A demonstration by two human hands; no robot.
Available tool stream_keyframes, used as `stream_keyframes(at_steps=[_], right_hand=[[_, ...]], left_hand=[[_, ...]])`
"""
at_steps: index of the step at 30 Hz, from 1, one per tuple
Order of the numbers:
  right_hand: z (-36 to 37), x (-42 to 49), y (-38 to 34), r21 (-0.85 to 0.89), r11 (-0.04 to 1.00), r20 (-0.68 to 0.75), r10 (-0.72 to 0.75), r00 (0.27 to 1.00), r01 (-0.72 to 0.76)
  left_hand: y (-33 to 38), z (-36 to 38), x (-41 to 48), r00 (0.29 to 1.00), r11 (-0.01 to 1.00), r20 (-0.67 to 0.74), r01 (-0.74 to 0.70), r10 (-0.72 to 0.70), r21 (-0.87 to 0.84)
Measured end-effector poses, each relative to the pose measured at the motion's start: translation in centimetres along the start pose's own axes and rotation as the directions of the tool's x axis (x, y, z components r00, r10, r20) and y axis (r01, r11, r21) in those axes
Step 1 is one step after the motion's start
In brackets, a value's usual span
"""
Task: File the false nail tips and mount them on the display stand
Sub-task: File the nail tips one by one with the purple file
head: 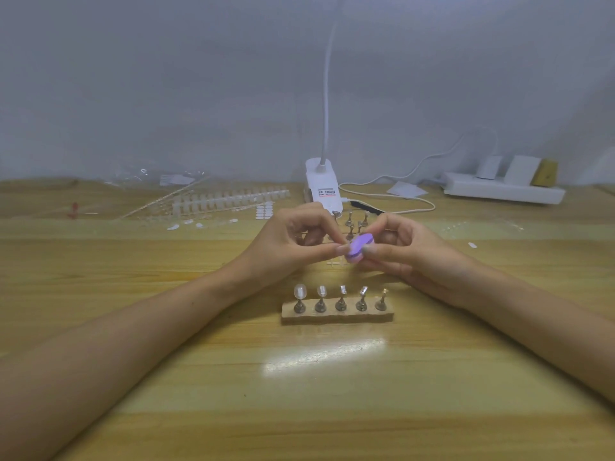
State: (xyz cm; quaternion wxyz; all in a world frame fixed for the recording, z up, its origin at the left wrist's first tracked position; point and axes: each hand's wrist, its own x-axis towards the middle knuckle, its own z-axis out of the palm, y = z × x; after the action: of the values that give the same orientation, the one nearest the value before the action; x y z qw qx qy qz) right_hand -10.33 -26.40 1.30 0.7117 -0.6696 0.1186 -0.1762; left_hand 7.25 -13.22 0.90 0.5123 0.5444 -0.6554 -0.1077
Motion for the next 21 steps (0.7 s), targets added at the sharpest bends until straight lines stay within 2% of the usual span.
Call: stream_keyframes(at_steps=[2, 6, 9, 15, 18, 21], right_hand=[[0.15, -0.06, 0.03, -0.031, 0.999, 0.08, 0.017, 0.997, -0.014], [-0.06, 0.12, 0.07, 0.014, 1.0, -0.041, 0.0, 0.999, 0.0], [-0.22, 0.11, -0.09, -0.008, 1.0, 0.022, 0.016, 1.0, -0.016], [-0.09, -0.03, -0.03, -0.02, 1.0, 0.079, 0.014, 0.997, -0.013], [-0.14, 0.11, 0.16, 0.023, 1.0, -0.03, -0.013, 0.999, 0.013], [-0.01, -0.05, 0.2, -0.003, 1.0, 0.075, -0.01, 0.997, 0.01]], left_hand=[[-0.04, 0.01, 0.09, 1.0, 1.0, 0.003, -0.003, 0.003, -0.002], [-0.1, 0.05, 0.08, 1.0, 1.0, 0.024, -0.014, 0.015, -0.024], [-0.01, 0.06, -0.04, 0.998, 0.999, 0.053, -0.024, 0.026, -0.032], [-0.13, 0.0, 0.09, 1.0, 1.0, 0.018, -0.019, 0.019, -0.002], [-0.18, 0.02, 0.06, 0.999, 1.0, 0.019, -0.025, 0.025, 0.002], [-0.3, -0.05, 0.1, 1.0, 1.0, 0.004, -0.026, 0.026, 0.014]])
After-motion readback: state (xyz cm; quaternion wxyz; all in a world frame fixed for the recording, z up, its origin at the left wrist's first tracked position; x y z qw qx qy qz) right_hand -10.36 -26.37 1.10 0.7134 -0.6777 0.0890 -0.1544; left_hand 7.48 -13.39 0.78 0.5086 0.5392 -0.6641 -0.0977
